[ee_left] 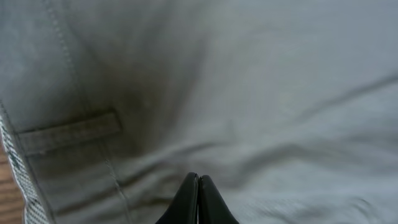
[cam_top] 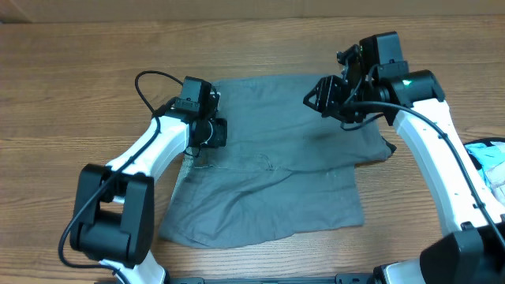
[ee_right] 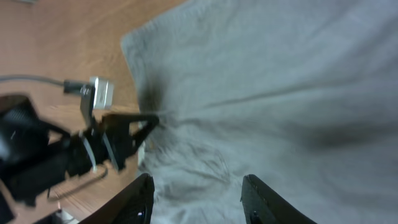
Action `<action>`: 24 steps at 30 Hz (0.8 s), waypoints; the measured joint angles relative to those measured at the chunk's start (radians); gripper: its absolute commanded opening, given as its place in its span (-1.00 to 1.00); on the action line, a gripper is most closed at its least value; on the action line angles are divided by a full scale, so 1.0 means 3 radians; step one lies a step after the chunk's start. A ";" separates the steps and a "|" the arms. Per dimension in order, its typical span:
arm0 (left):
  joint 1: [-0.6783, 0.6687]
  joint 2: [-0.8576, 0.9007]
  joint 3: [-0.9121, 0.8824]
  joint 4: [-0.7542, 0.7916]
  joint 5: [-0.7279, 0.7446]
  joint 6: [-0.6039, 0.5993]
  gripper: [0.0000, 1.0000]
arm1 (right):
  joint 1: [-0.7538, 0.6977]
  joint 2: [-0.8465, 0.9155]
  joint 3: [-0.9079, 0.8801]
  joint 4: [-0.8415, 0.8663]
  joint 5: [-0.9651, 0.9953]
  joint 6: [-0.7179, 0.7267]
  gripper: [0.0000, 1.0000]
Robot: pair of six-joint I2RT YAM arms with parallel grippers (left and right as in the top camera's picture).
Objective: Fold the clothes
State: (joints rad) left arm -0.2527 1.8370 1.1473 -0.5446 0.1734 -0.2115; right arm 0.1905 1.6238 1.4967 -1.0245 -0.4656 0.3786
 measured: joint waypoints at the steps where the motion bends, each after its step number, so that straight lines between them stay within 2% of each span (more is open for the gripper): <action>1: 0.0013 0.0038 0.0000 0.0000 -0.0047 -0.0017 -0.92 | 0.0000 -0.0025 0.0000 -0.0057 0.0013 -0.0031 0.00; 5: 0.0064 0.0172 0.0011 -0.0015 -0.0277 -0.0076 -0.92 | 0.0000 -0.0056 0.0000 -0.0253 0.0088 -0.0131 0.04; 8: 0.0120 0.0286 0.0070 -0.0014 -0.0456 -0.0102 -0.92 | 0.0000 -0.0056 -0.0003 -0.0381 0.0225 -0.0153 0.33; 12: 0.0202 0.0404 0.0198 -0.0022 -0.0553 -0.0251 -0.92 | 0.0000 -0.0056 -0.0003 -0.0515 0.0510 -0.0210 0.43; 17: 0.0483 0.0529 0.0337 0.0050 -0.0571 -0.0408 -0.92 | 0.0000 -0.0056 -0.0023 -0.0549 0.0740 -0.0219 0.44; 24: 0.1283 0.0643 0.0563 -0.0121 -0.0378 -0.0492 -0.92 | 0.0000 -0.0056 -0.0501 -0.0282 0.0815 -0.0219 0.44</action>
State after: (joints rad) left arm 0.1322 2.0300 1.3163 -0.5808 0.0601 -0.3592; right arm 0.1905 1.6070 1.3464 -1.1091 -0.2211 0.3130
